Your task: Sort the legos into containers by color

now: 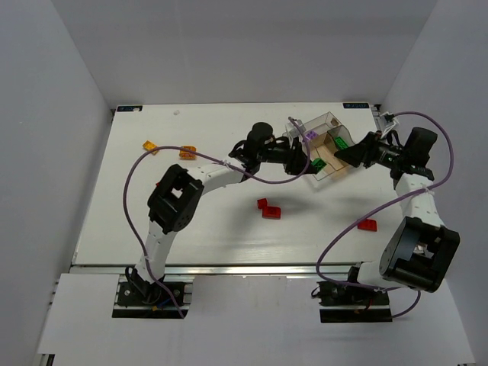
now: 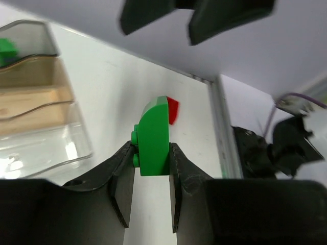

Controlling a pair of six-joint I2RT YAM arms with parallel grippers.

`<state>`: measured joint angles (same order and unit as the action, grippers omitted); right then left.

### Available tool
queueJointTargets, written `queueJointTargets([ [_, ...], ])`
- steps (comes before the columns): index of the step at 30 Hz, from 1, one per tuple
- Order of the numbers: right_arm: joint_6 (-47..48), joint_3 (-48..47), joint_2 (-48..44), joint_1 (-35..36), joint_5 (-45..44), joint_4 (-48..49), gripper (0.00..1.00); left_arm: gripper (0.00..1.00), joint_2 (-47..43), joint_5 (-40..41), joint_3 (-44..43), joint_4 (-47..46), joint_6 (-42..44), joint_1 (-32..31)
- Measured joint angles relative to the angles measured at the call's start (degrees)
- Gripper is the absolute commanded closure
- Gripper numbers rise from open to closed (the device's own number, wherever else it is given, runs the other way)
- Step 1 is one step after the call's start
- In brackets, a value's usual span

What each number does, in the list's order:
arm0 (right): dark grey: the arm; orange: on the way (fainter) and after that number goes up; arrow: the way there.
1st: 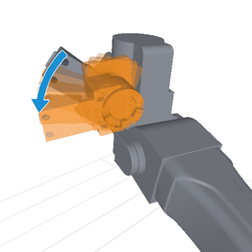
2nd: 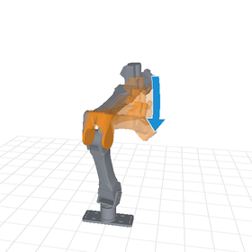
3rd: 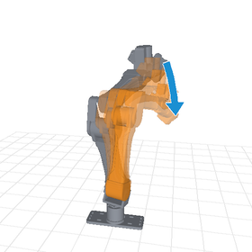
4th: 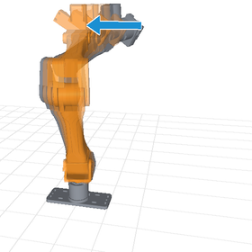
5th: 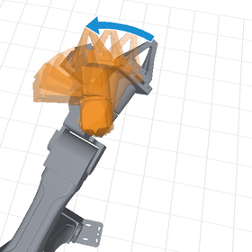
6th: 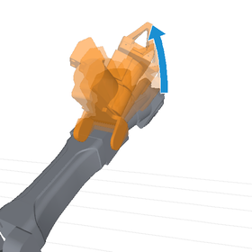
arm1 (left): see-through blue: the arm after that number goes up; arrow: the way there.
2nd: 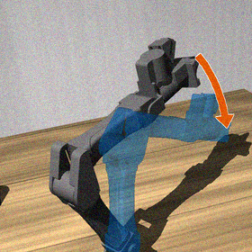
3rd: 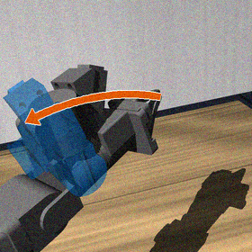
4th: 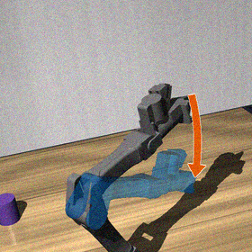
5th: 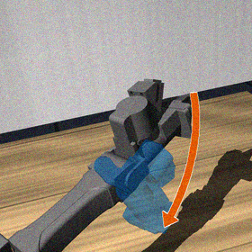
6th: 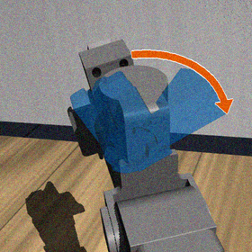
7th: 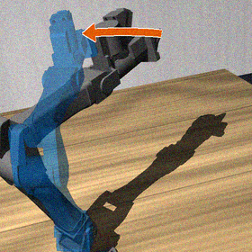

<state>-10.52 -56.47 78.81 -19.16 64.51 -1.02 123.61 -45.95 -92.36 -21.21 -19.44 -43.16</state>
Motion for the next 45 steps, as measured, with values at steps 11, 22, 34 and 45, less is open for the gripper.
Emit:
queueJointTargets([
  [11,26.0,-0.6,0.9,4.5,11.4,-10.7,0.33,1.0,11.4,-20.3,-0.8,-36.2,-31.5,0.9],
  [22,42.9,-4.9,3.1,9.2,10.5,-25.7,0.43,1.0,12.4,-23.0,-3.4,-40.7,-38.6,1.5],
  [34,43.3,-5.7,4.2,12.1,8.6,-27.5,0.81,1.0,12.9,-22.8,-5.4,-37.8,-38.0,2.3],
  [45,42.9,-7.4,5.7,12.1,7.7,-29.0,1.0,0.48,13.0,-21.4,-5.6,-36.0,-37.4,2.4],
])
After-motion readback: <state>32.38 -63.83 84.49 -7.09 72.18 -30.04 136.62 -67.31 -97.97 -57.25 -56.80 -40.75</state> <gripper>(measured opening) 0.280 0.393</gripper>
